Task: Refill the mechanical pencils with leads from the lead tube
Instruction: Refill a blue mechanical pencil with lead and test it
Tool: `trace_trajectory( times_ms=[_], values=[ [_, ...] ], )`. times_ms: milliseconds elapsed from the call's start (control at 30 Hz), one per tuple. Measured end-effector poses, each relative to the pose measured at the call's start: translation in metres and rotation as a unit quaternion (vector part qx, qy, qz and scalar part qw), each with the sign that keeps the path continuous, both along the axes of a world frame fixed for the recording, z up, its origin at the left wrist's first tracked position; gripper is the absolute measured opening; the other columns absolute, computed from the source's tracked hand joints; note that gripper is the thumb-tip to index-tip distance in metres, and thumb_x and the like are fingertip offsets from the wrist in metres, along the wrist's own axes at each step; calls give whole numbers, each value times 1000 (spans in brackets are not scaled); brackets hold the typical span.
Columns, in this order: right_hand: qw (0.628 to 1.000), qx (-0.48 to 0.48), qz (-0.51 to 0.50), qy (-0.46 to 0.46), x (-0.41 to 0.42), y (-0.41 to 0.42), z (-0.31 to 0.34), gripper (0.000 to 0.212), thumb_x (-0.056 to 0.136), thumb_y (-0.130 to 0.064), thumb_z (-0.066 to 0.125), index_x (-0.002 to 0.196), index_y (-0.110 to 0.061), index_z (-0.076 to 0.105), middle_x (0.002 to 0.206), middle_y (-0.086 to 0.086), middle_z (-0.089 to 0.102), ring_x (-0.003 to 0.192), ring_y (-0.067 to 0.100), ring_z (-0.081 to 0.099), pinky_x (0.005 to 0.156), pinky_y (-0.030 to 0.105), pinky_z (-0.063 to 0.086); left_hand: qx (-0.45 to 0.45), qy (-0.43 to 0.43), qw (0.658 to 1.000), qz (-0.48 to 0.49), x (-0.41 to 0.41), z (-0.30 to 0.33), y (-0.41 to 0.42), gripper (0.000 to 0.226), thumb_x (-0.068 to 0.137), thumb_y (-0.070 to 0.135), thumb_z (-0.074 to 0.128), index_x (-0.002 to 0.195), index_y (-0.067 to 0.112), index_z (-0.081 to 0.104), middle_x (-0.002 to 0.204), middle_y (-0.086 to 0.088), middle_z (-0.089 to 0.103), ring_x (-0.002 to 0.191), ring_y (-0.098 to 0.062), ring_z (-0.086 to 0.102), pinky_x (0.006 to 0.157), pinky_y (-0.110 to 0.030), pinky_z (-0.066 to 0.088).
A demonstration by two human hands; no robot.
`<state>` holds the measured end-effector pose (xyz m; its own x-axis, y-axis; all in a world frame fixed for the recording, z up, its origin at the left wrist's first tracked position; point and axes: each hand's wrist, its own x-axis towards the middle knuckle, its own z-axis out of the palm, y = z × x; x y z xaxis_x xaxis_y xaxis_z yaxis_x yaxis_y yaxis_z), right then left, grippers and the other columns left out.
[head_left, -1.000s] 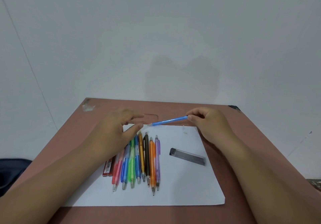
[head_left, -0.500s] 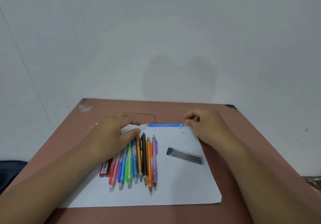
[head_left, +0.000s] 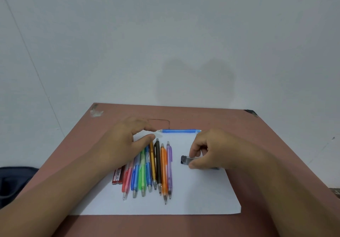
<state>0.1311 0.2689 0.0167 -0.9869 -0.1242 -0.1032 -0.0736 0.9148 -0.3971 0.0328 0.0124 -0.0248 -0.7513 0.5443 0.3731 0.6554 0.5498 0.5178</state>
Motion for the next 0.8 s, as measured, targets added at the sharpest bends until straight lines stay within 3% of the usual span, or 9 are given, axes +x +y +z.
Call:
trace_trajectory(
  times_ms=[100,167,300,433,567,700,800],
  values=[
    [996,-70,-26,45,-1,-5,-2,15,78,-40,82,86,-29,76,79,-10,71,65,2,61,58,17,49,17,17,999,-25,4,4,0,28,79,69,52,105,61,59,116,39,55,115,14,46,84,-19,43],
    [989,-116,-37,79,-2,-9,-4,16,78,-42,83,86,-31,75,77,-6,71,65,7,62,62,23,50,28,22,998,-51,9,7,1,30,78,67,54,107,59,60,114,40,57,114,15,47,79,-14,43],
    [975,-175,-22,133,-1,-20,-6,14,78,-40,83,88,-32,77,74,-7,69,58,0,55,57,17,45,49,45,993,-97,17,7,6,35,85,60,65,116,44,69,113,33,64,112,11,55,91,-6,41],
    [969,-193,-4,154,0,-30,-8,14,80,-35,83,91,-30,76,73,-8,69,57,1,56,54,17,45,66,12,991,-117,16,8,6,28,86,51,68,111,41,74,105,24,71,103,-3,64,82,-17,49],
    [961,-218,-5,172,1,-33,-9,13,80,-29,84,90,-29,77,74,-14,70,55,1,58,52,13,43,98,-9,987,-125,16,9,6,30,84,54,66,110,42,74,107,19,73,102,-11,66,83,-29,54],
    [959,-222,-8,177,2,-34,-8,14,80,-27,84,91,-29,77,78,-16,71,60,4,62,56,13,47,118,-29,984,-131,20,12,7,26,87,52,65,109,42,75,100,25,73,95,-10,66,78,-16,50],
    [958,-230,-1,170,2,-34,-11,18,81,-24,83,98,-27,77,80,-8,75,69,9,70,67,24,59,128,-45,982,-133,23,14,7,20,89,43,67,106,38,76,95,26,73,94,-10,65,75,-10,45]
  ],
)
